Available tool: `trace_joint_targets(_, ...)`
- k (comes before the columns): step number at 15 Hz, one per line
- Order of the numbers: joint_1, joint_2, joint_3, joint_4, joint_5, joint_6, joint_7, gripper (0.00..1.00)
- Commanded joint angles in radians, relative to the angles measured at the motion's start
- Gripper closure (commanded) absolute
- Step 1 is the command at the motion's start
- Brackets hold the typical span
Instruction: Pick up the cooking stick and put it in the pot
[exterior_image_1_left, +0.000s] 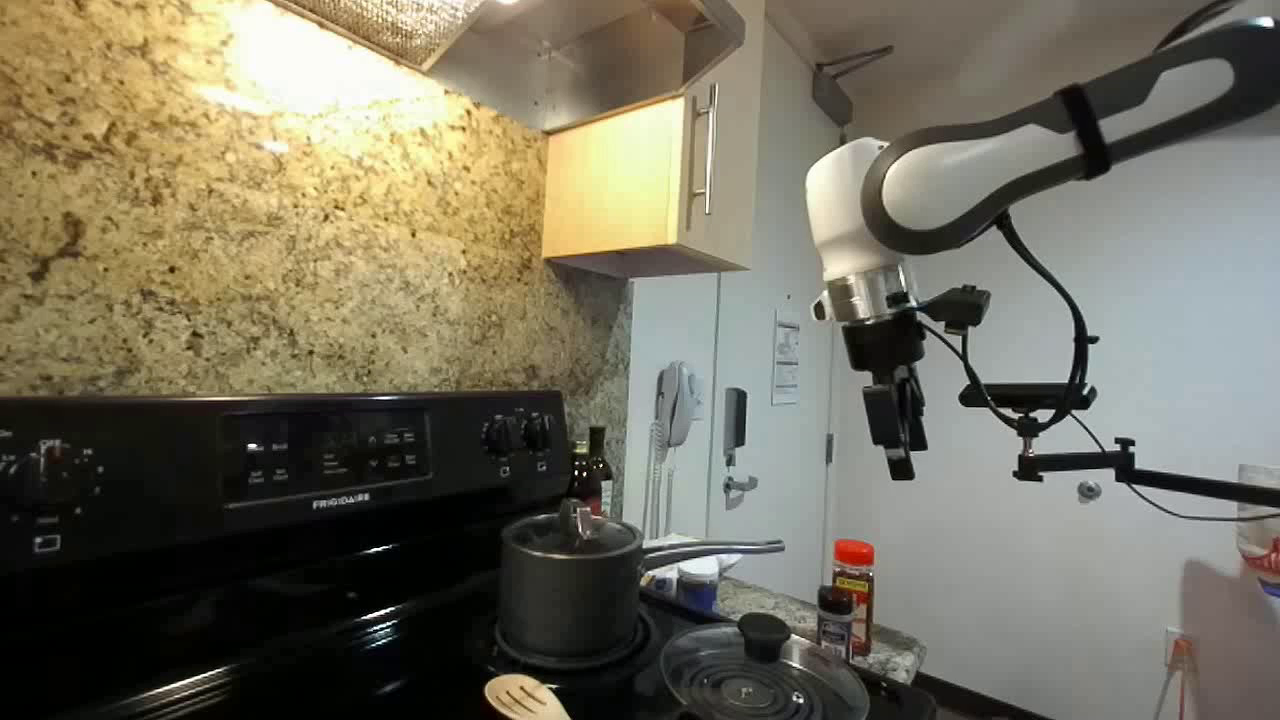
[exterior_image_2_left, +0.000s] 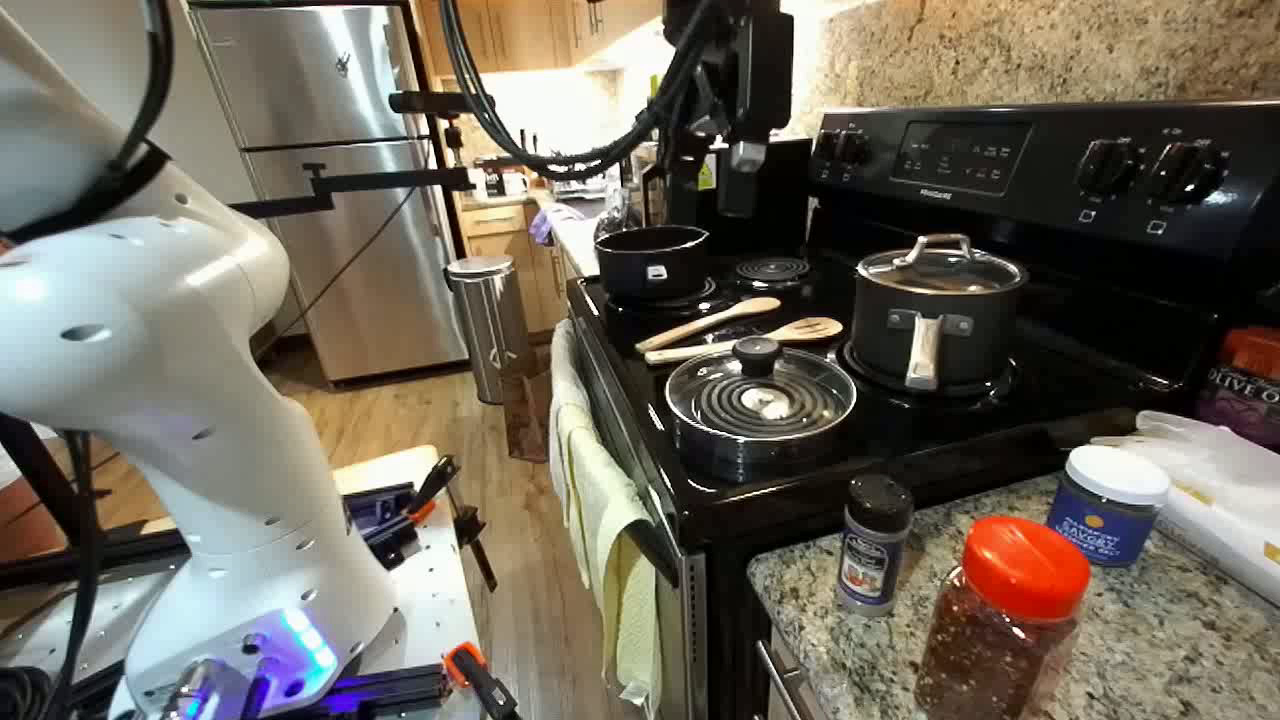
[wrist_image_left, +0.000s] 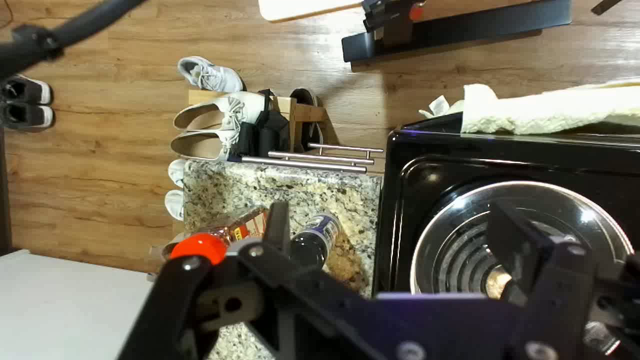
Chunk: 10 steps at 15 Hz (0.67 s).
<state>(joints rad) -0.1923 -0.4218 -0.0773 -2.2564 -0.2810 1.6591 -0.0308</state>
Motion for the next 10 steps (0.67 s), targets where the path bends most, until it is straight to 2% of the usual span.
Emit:
trace_joint_targets(1,0.022,0.0,-0.018,0.002,-0.006,-0.004,0.006,0.0)
trace_joint_targets(7,0.038,0.024,-0.015,0.017,0.004,0.018,-0.006,0.0)
trace_joint_targets(10,0.087,0.084,0.001,0.056,0.025,0.104,-0.014,0.0)
